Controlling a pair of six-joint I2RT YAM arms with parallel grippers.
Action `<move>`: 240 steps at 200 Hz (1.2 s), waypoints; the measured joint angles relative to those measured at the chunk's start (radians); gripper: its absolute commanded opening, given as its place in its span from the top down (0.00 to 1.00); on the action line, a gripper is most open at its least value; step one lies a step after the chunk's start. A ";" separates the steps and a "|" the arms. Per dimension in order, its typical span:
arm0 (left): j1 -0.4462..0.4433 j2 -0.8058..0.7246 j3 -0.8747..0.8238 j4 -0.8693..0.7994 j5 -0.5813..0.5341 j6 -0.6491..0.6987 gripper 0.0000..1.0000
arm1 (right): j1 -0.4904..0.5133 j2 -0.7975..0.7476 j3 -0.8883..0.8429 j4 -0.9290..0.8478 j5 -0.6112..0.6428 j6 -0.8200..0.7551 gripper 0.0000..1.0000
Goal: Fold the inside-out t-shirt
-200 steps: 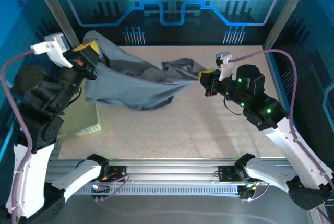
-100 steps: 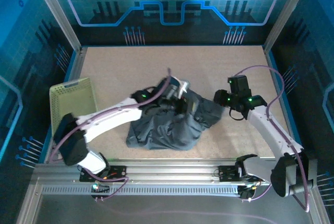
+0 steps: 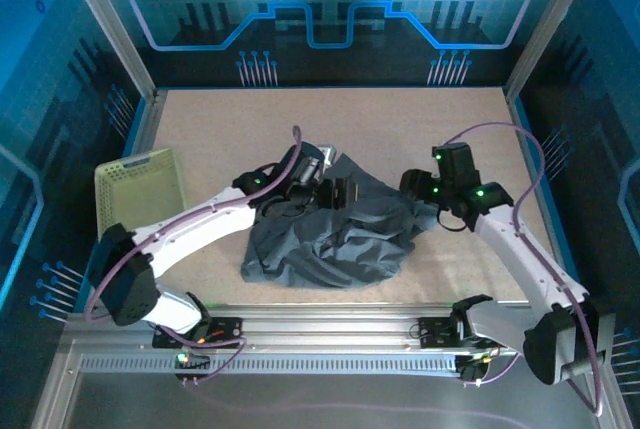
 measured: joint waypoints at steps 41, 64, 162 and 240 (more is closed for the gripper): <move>-0.055 0.163 0.001 -0.062 0.002 0.003 0.25 | 0.037 0.096 -0.105 0.006 -0.022 0.064 0.31; -0.057 0.207 0.001 -0.058 0.001 0.000 0.27 | 0.103 0.155 -0.113 0.009 -0.027 0.101 0.31; -0.013 0.411 0.129 -0.016 -0.036 0.022 0.31 | 0.175 0.241 -0.125 0.055 -0.019 0.214 0.98; -0.007 0.391 0.178 0.003 -0.008 0.136 0.40 | 0.179 -0.066 -0.195 0.025 0.089 0.139 1.00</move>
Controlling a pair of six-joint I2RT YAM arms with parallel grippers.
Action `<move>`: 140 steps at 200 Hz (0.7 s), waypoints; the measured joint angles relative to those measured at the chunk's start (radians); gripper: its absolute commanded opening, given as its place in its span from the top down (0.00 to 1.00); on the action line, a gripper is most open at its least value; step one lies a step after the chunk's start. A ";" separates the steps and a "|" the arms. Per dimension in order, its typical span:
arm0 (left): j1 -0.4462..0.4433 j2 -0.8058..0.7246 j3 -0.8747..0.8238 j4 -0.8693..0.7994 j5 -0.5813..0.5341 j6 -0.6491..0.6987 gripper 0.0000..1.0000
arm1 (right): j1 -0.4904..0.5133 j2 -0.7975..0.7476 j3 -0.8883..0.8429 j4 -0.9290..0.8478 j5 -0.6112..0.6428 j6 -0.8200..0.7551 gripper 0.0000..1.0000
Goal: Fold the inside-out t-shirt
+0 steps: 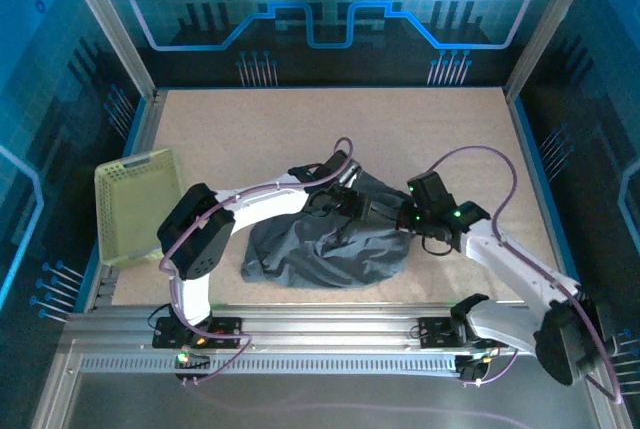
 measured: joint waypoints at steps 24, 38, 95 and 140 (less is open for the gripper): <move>0.000 0.014 0.015 0.014 0.051 0.018 0.56 | 0.003 -0.064 -0.039 -0.010 0.011 -0.008 1.00; 0.000 0.021 0.015 0.026 0.087 0.019 0.69 | 0.003 -0.085 -0.051 -0.014 0.019 -0.014 1.00; 0.020 -0.015 -0.042 0.095 0.179 0.001 1.00 | -0.010 -0.047 -0.063 -0.050 0.094 -0.005 1.00; 0.108 -0.244 -0.225 0.249 0.341 -0.109 1.00 | -0.058 0.131 0.023 -0.080 0.141 0.003 0.44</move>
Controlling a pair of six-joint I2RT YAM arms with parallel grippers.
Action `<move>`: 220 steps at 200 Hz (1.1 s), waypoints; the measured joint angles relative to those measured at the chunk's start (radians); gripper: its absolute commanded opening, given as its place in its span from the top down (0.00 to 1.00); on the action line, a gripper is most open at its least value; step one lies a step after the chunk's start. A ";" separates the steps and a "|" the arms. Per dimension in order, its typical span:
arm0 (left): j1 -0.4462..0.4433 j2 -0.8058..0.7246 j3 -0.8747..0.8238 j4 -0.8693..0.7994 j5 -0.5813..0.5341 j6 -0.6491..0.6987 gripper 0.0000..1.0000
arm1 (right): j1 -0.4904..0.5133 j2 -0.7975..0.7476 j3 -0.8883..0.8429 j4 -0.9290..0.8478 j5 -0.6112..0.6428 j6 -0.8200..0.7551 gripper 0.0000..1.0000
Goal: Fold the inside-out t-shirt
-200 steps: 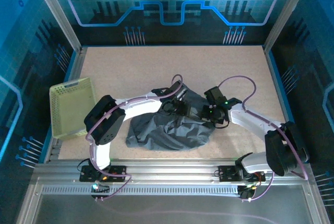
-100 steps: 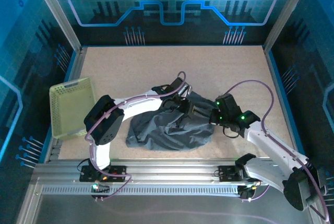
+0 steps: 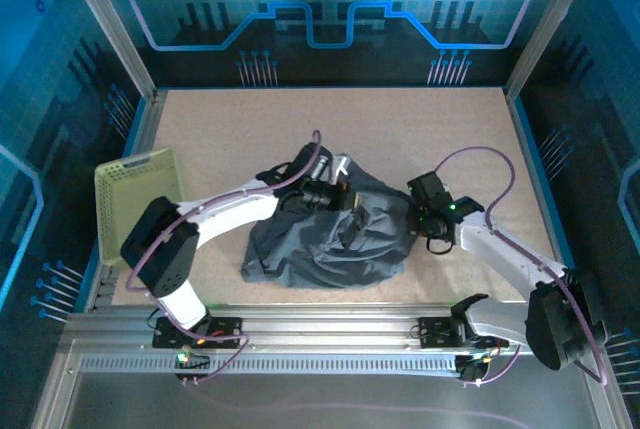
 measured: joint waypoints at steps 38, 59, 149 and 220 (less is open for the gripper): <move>0.091 -0.035 -0.042 0.065 0.032 -0.059 1.00 | 0.143 -0.075 0.050 -0.084 0.173 -0.018 0.35; 0.105 -0.031 -0.058 0.072 0.046 -0.080 1.00 | 0.273 -0.168 0.063 -0.019 0.160 -0.072 0.34; 0.119 -0.002 -0.057 0.087 0.063 -0.088 1.00 | 0.399 0.072 0.080 0.264 -0.052 -0.066 0.34; 0.123 -0.001 -0.055 0.069 0.069 -0.076 0.96 | 0.315 0.187 0.148 0.276 0.008 -0.113 0.97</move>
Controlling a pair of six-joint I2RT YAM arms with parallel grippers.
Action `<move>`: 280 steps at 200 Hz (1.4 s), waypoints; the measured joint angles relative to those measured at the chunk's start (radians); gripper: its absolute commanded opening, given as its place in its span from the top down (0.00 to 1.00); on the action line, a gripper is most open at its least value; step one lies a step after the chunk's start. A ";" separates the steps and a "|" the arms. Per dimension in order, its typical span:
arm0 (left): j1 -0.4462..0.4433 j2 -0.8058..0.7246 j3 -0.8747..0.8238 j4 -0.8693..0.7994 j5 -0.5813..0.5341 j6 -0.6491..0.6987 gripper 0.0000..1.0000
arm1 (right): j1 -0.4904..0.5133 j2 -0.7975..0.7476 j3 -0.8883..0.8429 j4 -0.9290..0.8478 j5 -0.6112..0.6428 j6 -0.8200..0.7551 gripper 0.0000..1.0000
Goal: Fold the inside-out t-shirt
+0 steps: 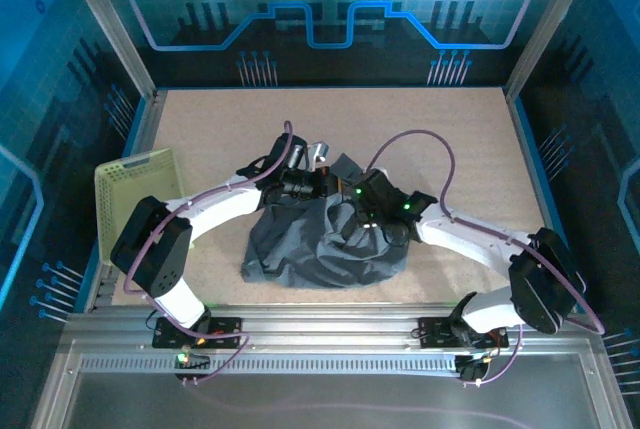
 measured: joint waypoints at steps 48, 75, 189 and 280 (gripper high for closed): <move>0.033 0.086 0.116 -0.140 -0.101 0.091 0.71 | -0.169 -0.217 -0.024 0.023 -0.331 -0.049 1.00; 0.031 0.138 0.180 -0.232 -0.224 0.150 0.51 | -0.198 -0.297 -0.034 0.027 -0.445 -0.061 1.00; -0.327 -0.423 -0.215 -0.064 -0.526 0.311 0.50 | -0.210 -0.297 -0.063 0.044 -0.600 -0.031 1.00; -0.326 -0.222 -0.210 0.118 -0.427 0.376 0.46 | -0.192 -0.328 -0.033 0.008 -0.619 -0.031 1.00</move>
